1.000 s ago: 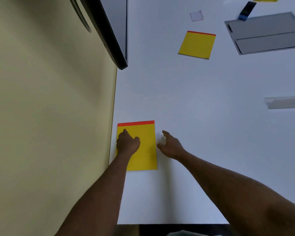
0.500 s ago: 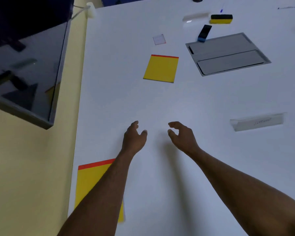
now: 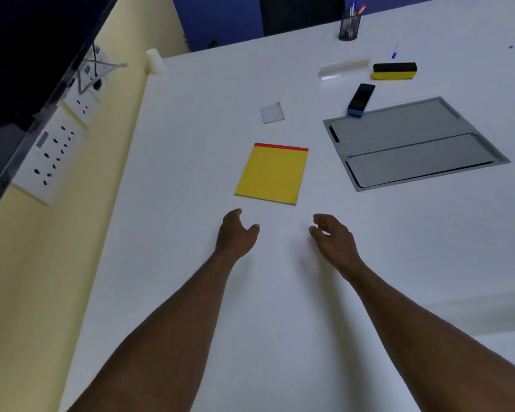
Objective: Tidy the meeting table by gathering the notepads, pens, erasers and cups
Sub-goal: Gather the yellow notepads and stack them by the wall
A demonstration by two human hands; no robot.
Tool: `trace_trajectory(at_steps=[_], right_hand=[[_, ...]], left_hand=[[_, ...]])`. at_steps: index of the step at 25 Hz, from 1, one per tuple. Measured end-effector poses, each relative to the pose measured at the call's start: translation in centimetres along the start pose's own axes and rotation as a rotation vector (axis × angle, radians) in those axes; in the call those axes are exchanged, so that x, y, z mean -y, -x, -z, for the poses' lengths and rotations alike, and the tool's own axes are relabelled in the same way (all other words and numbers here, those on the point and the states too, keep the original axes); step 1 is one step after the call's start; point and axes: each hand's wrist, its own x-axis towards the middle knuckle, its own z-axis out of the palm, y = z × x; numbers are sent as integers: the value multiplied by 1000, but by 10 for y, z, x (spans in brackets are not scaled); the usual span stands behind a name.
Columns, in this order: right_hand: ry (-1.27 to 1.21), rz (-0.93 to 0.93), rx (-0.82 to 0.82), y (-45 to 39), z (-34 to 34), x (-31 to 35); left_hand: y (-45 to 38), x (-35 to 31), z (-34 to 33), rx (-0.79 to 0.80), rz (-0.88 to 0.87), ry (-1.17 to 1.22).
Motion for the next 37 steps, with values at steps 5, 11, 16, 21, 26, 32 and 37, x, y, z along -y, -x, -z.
trace_trajectory(at_steps=[5,11,16,21,26,32,37], right_hand=[[-145,-131,78,-67,-15,9],[-178,-204,116,-115,-35,13],[-125,-222,36,-124,-40,12],[-39,-348,-45,-114,-41,11],[-22,-447,-2,-80,-32,8],[-46,-389,59,24,-17,-5],[-426,-472,296,139,-9,-35]], left_hand=[[-70,-11,-17,-11,3,-64],[-129,-13,-27,-61,19,-101],[-143,-15,-28,-242,93,-2],[-113,-9,-22,-119,234,138],[-51,2,-25,84,318,701],[68,49,-14,142,382,1047],[172,94,5,150,341,701]])
